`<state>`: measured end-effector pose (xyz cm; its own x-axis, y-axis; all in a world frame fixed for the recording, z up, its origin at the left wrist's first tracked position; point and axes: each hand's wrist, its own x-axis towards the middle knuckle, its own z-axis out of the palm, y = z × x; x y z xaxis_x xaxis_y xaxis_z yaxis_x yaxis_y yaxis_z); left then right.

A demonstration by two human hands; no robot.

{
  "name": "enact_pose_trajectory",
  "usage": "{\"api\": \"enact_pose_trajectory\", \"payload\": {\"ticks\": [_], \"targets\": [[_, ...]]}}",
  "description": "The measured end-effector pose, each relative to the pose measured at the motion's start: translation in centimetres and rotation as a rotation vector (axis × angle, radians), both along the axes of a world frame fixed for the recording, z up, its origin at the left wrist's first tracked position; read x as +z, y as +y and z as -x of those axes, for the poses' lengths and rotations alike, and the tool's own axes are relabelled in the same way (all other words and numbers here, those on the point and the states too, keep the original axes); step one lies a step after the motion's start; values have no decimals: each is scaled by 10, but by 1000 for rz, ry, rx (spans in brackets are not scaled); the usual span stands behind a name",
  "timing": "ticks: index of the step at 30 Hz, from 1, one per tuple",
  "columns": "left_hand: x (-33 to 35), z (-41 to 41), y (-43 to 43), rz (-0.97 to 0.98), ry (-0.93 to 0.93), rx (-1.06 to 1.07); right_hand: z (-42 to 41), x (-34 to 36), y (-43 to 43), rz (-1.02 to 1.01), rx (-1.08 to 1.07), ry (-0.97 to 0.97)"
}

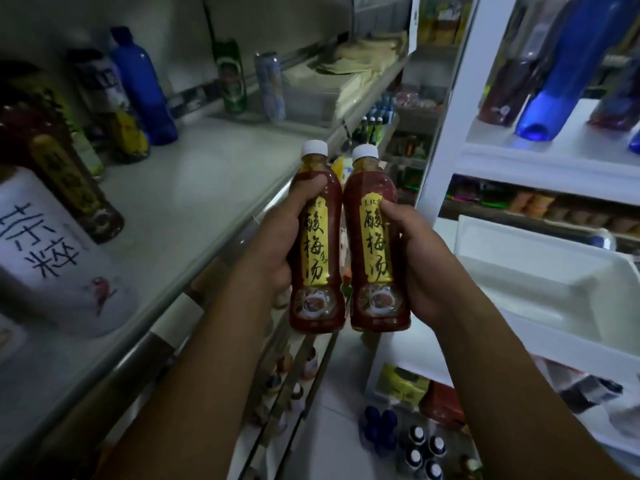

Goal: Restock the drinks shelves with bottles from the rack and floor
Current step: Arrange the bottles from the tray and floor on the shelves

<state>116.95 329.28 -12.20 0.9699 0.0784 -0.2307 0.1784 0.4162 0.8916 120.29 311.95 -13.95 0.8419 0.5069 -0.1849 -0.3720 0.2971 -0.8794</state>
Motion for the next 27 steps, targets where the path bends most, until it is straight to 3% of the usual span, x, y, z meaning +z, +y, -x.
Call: {"api": "enact_pose_trajectory", "payload": {"ticks": [8,13,16,21,27], "targets": [[34,6,-15,-374,-3,352,-38,16,-6,-19,277,-72],[65,28,-22,-363,-86,448,-43,24,0,29,467,-205],[90,40,-15,-501,-25,510,-39,33,18,36,484,-306],[144,55,16,-837,92,628,-39,49,59,20,515,-318],[196,59,60,-1151,214,554,-44,67,114,-37,491,-444]]}}
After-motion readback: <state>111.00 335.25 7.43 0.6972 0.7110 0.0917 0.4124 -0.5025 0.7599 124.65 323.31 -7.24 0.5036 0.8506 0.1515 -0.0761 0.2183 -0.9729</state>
